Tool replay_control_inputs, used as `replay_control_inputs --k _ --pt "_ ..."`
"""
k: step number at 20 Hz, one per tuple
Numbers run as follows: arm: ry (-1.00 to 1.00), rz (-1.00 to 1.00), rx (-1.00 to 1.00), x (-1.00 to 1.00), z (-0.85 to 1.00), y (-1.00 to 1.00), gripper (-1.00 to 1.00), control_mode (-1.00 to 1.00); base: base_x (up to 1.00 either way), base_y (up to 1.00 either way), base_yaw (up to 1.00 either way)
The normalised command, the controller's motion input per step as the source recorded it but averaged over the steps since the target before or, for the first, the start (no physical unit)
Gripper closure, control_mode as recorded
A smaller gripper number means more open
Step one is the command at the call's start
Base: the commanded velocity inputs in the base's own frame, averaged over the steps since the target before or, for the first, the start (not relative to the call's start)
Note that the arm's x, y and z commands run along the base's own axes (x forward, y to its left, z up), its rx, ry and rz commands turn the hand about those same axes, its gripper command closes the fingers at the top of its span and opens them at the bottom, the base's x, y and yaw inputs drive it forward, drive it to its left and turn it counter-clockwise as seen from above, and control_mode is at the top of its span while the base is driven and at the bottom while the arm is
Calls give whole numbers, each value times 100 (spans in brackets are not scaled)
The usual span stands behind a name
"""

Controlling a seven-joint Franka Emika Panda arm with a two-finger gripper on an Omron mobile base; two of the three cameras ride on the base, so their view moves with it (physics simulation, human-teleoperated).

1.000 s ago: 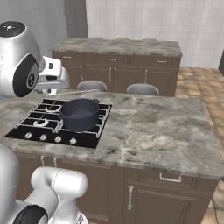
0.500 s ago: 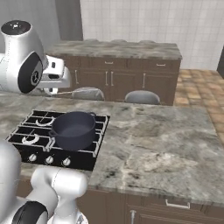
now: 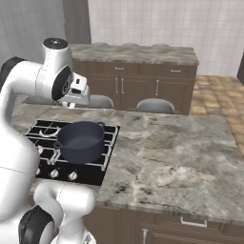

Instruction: Open the cabinet and move the ladle to the pot. Then close the cabinet.

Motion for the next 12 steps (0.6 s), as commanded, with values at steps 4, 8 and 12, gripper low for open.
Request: replay_control_inputs --k 4,8,12 --pt "4 -5 0 60 -55 1 100 -100 0 0 0" --pt "7 -3 0 40 -54 8 100 -100 0 0 0" --pt "8 0 0 30 -56 20 100 -100 0 0 0"
